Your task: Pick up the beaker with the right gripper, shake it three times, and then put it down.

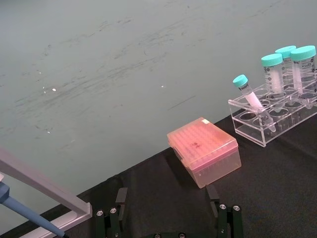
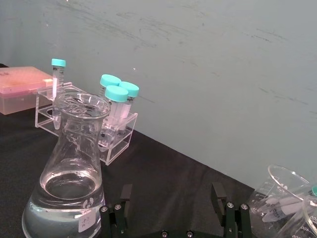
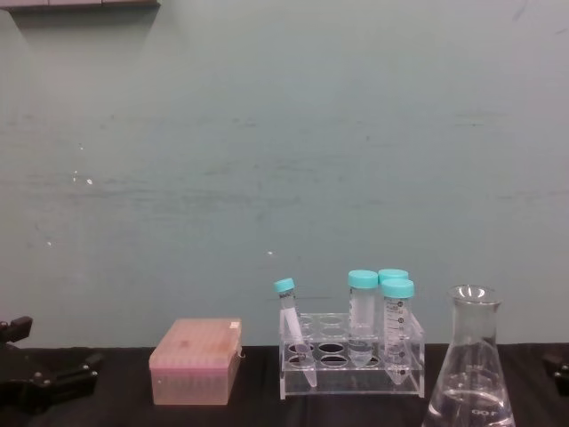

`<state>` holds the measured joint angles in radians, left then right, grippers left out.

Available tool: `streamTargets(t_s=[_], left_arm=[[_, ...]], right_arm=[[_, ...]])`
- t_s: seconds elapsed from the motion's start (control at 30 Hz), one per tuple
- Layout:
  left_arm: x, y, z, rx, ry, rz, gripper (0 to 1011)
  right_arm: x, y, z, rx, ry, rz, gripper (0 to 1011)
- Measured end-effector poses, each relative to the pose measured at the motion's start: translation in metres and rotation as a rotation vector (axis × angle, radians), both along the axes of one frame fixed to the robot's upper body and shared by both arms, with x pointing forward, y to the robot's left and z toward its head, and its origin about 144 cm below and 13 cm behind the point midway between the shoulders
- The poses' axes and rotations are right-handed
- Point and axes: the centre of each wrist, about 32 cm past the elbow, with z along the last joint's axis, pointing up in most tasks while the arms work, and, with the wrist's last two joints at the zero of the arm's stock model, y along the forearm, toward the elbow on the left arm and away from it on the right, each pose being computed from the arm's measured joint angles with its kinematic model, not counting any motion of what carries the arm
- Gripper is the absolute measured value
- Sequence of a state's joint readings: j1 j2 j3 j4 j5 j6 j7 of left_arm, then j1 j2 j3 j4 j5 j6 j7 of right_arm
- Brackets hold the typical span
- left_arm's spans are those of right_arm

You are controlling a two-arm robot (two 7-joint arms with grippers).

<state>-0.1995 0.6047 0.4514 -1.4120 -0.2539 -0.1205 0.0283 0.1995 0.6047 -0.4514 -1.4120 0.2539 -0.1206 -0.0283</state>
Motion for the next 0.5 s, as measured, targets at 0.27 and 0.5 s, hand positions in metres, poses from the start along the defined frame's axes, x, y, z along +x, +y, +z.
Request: streamTargets(t_s=[0.27, 0.5], left_arm=[[0.0, 0.0, 0.0, 0.0, 0.0, 0.0, 1000], [0.0, 0.0, 0.0, 0.0, 0.0, 0.0, 1000]], right_arm=[[0.0, 0.0, 0.0, 0.0, 0.0, 0.0, 1000], [0.0, 0.0, 0.0, 0.0, 0.0, 0.0, 1000]])
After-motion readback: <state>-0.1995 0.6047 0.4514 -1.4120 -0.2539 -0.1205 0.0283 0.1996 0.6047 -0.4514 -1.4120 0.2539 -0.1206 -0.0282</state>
